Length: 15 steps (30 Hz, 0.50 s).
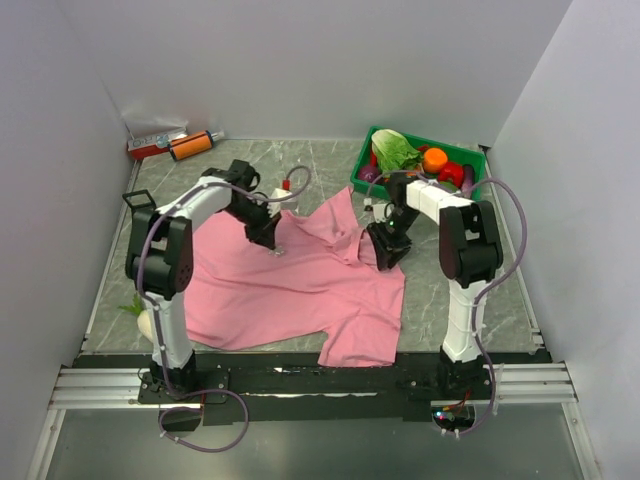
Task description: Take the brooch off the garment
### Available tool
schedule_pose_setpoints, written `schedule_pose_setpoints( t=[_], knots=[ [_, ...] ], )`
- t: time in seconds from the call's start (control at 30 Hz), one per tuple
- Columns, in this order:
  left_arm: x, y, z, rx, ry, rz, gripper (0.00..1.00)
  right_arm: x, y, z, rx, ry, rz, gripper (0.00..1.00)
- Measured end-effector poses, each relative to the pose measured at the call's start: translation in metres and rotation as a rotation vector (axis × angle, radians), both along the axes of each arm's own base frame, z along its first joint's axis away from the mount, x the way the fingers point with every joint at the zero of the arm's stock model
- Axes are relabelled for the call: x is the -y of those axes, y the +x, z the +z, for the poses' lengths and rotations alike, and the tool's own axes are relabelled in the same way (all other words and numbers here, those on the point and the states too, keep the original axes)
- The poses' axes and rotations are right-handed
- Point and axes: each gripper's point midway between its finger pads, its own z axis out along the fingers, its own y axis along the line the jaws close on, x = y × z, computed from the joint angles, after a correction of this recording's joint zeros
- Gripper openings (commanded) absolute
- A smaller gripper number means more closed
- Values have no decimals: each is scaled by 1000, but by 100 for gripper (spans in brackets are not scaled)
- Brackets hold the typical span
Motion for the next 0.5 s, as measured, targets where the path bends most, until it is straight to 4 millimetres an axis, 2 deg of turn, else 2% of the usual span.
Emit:
schedule_pose_setpoints(
  t=[0.07, 0.13, 0.23, 0.4, 0.5],
  knots=[
    [-13, -1, 2, 0, -2, 42, 1, 10, 2, 5, 26, -16, -2, 47],
    [-17, -3, 8, 9, -7, 63, 1, 13, 10, 16, 79, -4, -1, 47],
    [-15, 1, 21, 54, -27, 76, 1, 6, 27, 45, 193, 37, 22, 48],
    [-11, 11, 35, 105, -58, 96, 1, -29, 90, 93, 451, 105, 101, 47],
    [-12, 13, 36, 106, -65, 109, 1, -51, 134, 101, 569, 96, 149, 47]
  ],
)
